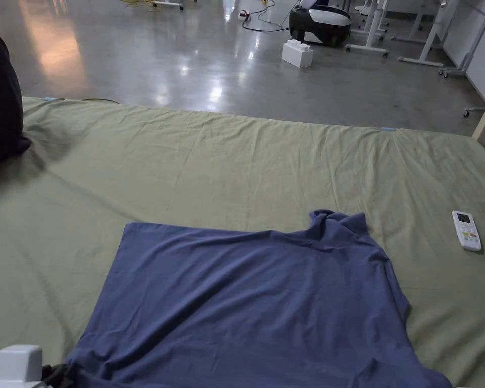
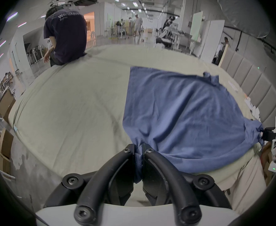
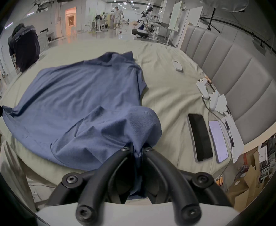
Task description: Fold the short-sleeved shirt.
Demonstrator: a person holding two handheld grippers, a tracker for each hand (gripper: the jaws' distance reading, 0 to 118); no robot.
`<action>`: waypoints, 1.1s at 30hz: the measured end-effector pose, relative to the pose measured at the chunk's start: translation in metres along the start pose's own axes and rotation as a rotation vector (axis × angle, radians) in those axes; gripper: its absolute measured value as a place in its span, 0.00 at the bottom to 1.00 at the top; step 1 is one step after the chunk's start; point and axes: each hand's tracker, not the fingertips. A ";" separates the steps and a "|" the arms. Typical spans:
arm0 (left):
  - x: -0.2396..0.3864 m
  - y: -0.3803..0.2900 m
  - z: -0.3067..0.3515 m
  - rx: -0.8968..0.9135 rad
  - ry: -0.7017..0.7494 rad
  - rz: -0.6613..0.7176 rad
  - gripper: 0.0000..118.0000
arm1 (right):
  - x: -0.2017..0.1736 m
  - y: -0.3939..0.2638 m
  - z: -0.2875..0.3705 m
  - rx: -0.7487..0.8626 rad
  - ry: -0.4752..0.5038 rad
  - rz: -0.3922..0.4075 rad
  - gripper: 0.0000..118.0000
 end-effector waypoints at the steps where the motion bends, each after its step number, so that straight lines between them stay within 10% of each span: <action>1: 0.000 0.007 0.000 0.031 0.001 -0.001 0.07 | 0.002 0.008 0.002 0.031 0.002 -0.007 0.07; 21: 0.011 0.137 -0.152 -0.074 0.050 0.042 0.07 | 0.000 0.160 -0.142 -0.022 0.070 -0.073 0.09; 28: 0.012 0.135 -0.182 -0.134 0.069 0.057 0.09 | -0.007 0.161 -0.182 -0.073 0.072 -0.037 0.34; 33: 0.012 0.129 -0.170 -0.107 0.070 0.045 0.50 | -0.001 0.152 -0.161 0.043 0.044 -0.027 0.54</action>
